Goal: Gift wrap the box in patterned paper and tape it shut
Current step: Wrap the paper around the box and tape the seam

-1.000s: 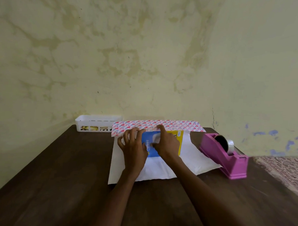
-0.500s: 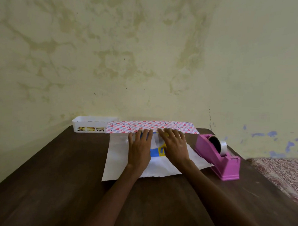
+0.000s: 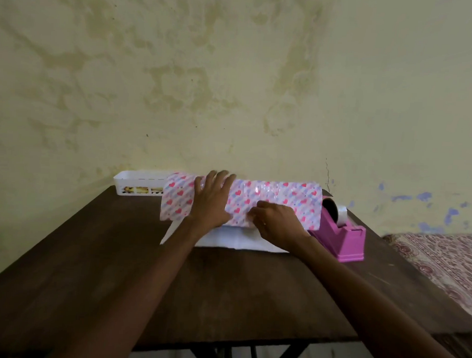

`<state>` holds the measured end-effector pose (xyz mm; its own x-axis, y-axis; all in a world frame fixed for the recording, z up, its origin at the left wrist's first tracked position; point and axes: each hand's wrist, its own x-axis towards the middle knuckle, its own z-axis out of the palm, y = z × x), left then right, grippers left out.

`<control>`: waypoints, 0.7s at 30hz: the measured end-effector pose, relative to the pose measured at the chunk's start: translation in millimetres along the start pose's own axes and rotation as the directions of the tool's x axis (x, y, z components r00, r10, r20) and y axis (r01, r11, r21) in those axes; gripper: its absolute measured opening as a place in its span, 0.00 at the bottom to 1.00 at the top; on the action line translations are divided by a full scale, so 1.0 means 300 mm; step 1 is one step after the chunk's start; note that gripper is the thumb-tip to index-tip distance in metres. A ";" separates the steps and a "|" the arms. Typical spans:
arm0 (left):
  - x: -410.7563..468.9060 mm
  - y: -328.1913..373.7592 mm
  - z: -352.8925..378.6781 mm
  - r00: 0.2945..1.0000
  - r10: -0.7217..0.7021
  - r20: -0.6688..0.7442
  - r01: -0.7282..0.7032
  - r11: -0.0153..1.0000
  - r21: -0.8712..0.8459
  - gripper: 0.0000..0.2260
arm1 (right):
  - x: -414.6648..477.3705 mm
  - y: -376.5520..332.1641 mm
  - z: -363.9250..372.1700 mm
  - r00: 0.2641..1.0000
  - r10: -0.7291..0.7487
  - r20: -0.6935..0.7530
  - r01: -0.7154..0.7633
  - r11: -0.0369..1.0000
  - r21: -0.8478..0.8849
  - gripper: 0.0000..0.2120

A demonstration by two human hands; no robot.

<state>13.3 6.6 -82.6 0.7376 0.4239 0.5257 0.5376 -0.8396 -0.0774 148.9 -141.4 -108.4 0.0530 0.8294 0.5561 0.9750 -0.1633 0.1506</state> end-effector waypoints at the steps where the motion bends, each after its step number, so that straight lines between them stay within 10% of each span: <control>1: -0.003 -0.002 0.003 0.999 0.018 0.046 -0.019 0.999 0.035 0.43 | -0.002 -0.003 -0.005 0.998 -0.014 0.058 0.012 0.999 0.031 0.11; 10: 0.039 -0.030 0.033 0.989 0.099 0.110 -0.097 0.995 -0.021 0.34 | 0.031 0.027 0.002 0.984 0.047 -0.171 -0.057 0.997 -0.053 0.11; 21: 0.111 -0.029 0.024 0.962 0.102 0.254 -0.097 0.995 -0.032 0.36 | 0.175 0.074 -0.030 0.938 0.175 0.298 -0.180 0.984 -0.011 0.36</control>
<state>36.1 30.4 -70.6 0.8680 0.4085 0.2823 0.4503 -0.8872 -0.1008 171.3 -106.3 -68.6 0.2846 0.9090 0.3045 0.9472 -0.3156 0.0569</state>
